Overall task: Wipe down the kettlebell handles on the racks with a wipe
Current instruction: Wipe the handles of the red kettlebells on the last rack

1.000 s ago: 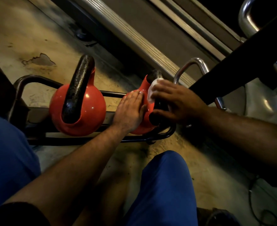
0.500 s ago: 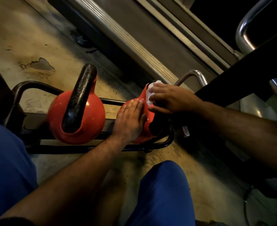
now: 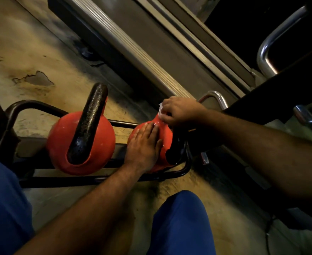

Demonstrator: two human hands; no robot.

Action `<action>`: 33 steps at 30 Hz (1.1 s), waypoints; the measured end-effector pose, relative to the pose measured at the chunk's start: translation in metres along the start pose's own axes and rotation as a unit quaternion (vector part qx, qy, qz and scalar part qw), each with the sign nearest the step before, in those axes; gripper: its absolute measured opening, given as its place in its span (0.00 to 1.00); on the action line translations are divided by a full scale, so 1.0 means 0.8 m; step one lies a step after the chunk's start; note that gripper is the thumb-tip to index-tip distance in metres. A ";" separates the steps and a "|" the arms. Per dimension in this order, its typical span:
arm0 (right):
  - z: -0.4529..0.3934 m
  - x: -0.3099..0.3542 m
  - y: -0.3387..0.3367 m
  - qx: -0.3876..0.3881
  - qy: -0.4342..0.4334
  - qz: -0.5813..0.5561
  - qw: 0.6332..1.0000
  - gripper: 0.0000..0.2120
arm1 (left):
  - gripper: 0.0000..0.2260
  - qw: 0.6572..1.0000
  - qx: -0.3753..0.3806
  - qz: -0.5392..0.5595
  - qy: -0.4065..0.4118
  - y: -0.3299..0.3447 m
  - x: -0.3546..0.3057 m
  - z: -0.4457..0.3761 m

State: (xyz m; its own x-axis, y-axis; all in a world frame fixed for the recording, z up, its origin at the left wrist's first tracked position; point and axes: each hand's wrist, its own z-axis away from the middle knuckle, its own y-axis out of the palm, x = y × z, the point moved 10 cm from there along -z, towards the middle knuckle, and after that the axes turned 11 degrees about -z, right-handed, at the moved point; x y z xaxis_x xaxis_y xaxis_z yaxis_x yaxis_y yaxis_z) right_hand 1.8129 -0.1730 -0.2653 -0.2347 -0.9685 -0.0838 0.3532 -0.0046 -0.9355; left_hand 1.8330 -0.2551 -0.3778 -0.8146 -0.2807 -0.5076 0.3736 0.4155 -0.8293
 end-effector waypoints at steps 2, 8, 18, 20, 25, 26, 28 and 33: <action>0.000 0.002 0.003 0.009 -0.012 -0.014 1.000 0.25 | 0.30 1.000 0.000 0.003 0.000 -0.001 0.002 0.000; 0.002 0.004 0.005 0.019 -0.005 0.004 1.000 0.28 | 0.29 1.000 -0.001 -0.014 -0.008 -0.002 0.000 0.003; 0.044 0.007 -0.002 -0.028 -0.099 -0.091 0.991 0.24 | 0.28 1.000 -0.004 0.014 -0.009 -0.003 0.000 0.002; 0.048 -0.003 -0.008 -0.016 -0.092 -0.107 0.990 0.25 | 0.29 1.000 -0.007 0.024 -0.017 -0.005 0.001 -0.001; 0.061 0.009 -0.016 -0.103 -0.058 -0.150 0.982 0.28 | 0.29 1.000 -0.002 0.025 -0.013 -0.002 0.001 -0.002; 0.074 0.020 -0.008 -0.118 -0.091 -0.144 0.978 0.27 | 0.28 1.000 -0.004 0.024 -0.012 -0.002 0.001 -0.001; 0.094 0.024 0.004 -0.121 -0.126 -0.146 0.974 0.24 | 0.28 1.000 -0.001 0.021 -0.010 -0.001 0.003 -0.003; 0.078 -0.001 -0.005 -0.149 -0.040 -0.229 0.961 0.23 | 0.28 0.999 0.026 0.031 -0.007 -0.001 0.002 -0.007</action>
State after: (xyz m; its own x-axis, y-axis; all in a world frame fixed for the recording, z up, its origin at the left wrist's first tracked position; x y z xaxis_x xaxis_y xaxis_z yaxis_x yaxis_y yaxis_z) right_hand 1.8681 -0.1881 -0.2398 -0.2295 -0.8978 0.3759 -0.0481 -0.3753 -0.9257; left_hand 1.8289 -0.2512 -0.3766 -0.7833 -0.2686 -0.5606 0.4455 0.3862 -0.8077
